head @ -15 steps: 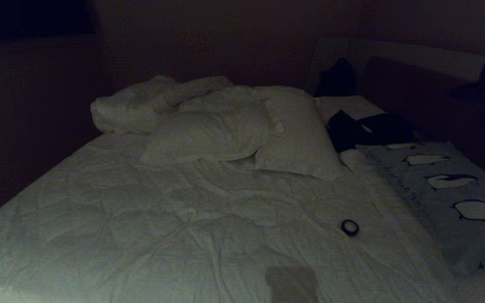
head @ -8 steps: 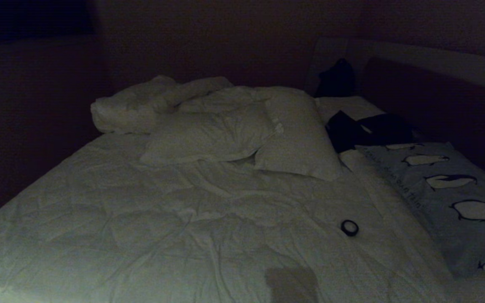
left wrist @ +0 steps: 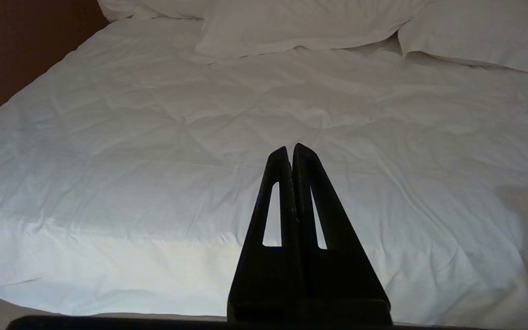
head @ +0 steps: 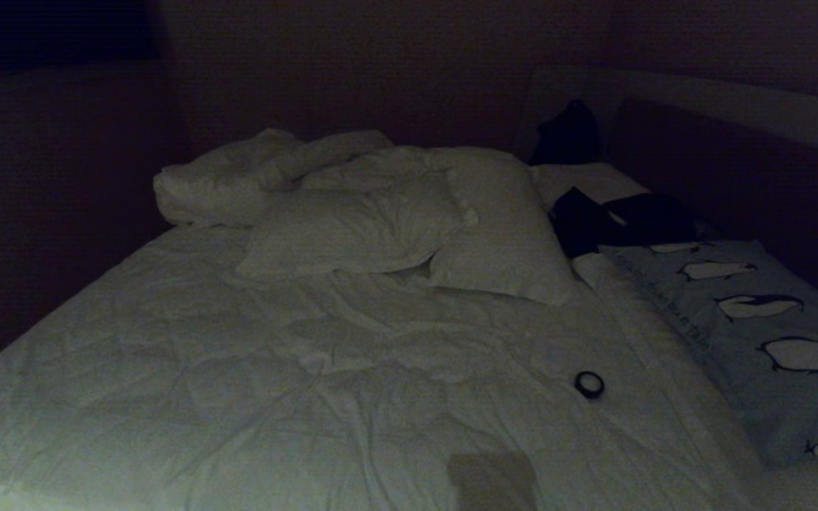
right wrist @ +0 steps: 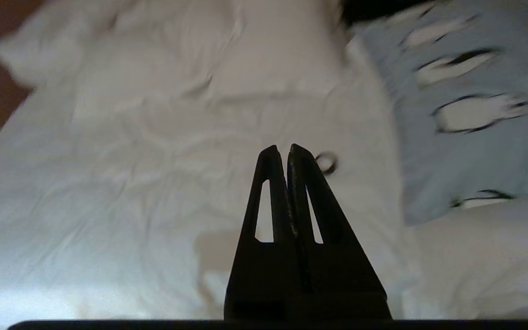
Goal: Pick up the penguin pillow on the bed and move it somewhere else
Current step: Pick up the pillow
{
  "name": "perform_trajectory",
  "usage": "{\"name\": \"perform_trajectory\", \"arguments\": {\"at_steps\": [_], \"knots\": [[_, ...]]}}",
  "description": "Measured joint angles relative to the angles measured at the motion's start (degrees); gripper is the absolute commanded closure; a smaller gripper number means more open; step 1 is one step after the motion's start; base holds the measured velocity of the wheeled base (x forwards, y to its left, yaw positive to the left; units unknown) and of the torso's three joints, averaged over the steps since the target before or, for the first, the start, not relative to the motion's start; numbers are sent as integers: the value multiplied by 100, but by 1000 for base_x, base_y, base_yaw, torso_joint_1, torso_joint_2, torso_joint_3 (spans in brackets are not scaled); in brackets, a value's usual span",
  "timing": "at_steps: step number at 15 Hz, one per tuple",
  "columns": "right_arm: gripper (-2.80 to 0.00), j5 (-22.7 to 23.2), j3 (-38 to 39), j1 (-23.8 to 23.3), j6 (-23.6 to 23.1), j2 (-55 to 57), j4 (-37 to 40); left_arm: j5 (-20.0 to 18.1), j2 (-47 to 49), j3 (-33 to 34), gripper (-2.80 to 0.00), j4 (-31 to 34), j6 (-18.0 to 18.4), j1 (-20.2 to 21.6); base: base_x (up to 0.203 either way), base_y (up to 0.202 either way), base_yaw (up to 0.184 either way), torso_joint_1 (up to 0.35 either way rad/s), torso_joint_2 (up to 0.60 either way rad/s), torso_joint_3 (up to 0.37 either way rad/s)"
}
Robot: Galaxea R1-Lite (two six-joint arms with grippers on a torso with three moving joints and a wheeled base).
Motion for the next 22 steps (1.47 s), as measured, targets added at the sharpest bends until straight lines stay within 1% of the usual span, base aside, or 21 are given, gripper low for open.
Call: {"name": "perform_trajectory", "arguments": {"at_steps": [4, 8, 12, 15, 19, 22], "knots": [[0, -483, 781, -9, -62, -952, -515, -1, 0, 0, 0, 0, 0, 0, 0, 0, 0, 0, 0, 0], [0, -836, 1277, -85, -348, -1593, -1161, 3, 0, 0, 0, 2, -2, 0, 0, 0, 0, 0, 0, 0], [0, -858, 1489, -205, -403, -2117, -1520, -1, 0, 0, 0, -2, -2, 0, 0, 0, 0, 0, 0, 0], [0, -824, 1633, -234, -415, -2511, -1553, 2, 0, 0, 0, 2, 2, 0, 0, 0, 0, 0, 0, 0], [0, -814, 1820, -245, -665, -2898, -1568, 2, 0, 0, 0, 0, 2, -2, 0, 0, 0, 0, 0, 0], [0, -819, 2068, -245, -802, -3006, -1784, 2, 0, 0, 0, 0, 2, 0, 0, 0, 0, 0, 0, 0]]}}
